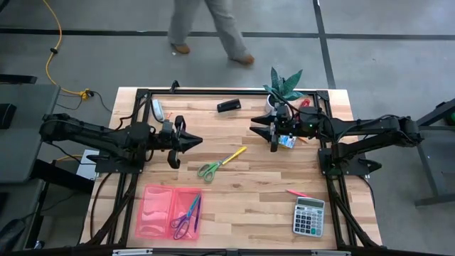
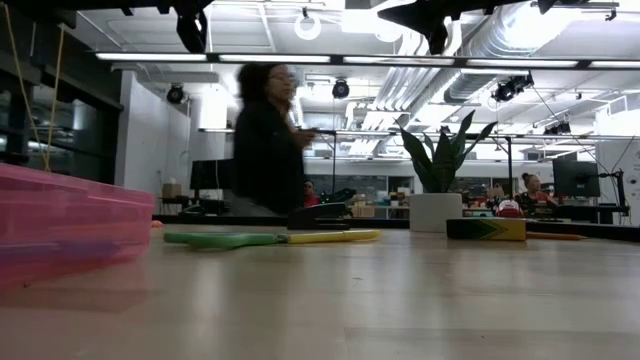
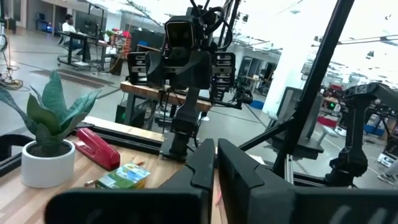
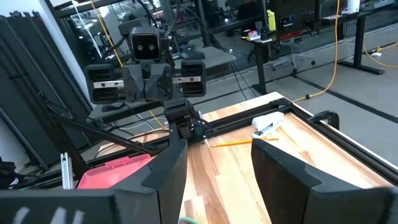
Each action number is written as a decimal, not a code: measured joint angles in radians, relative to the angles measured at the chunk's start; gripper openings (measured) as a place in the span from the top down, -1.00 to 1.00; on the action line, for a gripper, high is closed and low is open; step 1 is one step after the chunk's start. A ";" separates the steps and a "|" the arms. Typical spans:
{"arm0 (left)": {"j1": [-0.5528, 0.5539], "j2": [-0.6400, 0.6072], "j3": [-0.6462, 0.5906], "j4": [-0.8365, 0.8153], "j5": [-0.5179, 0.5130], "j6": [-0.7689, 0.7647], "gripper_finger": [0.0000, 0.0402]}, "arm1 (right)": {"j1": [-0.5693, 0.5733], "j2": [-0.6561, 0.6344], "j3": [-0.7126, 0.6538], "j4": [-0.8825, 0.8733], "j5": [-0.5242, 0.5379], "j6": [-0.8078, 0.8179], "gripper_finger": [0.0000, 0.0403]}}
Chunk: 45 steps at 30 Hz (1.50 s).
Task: Pack school essentials
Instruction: Put the left orange pencil into the supply box
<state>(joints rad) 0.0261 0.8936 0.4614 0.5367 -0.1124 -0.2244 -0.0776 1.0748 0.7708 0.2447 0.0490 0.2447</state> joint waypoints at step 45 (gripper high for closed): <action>0.786 0.364 0.185 -1.410 -0.121 -0.478 0.05 | 0.000 0.000 0.000 -0.024 0.000 0.016 0.15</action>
<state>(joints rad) 0.8119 1.2573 0.6465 -0.8732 -0.2336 -0.7028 -0.0776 1.0748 0.7708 0.2211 0.0494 0.2611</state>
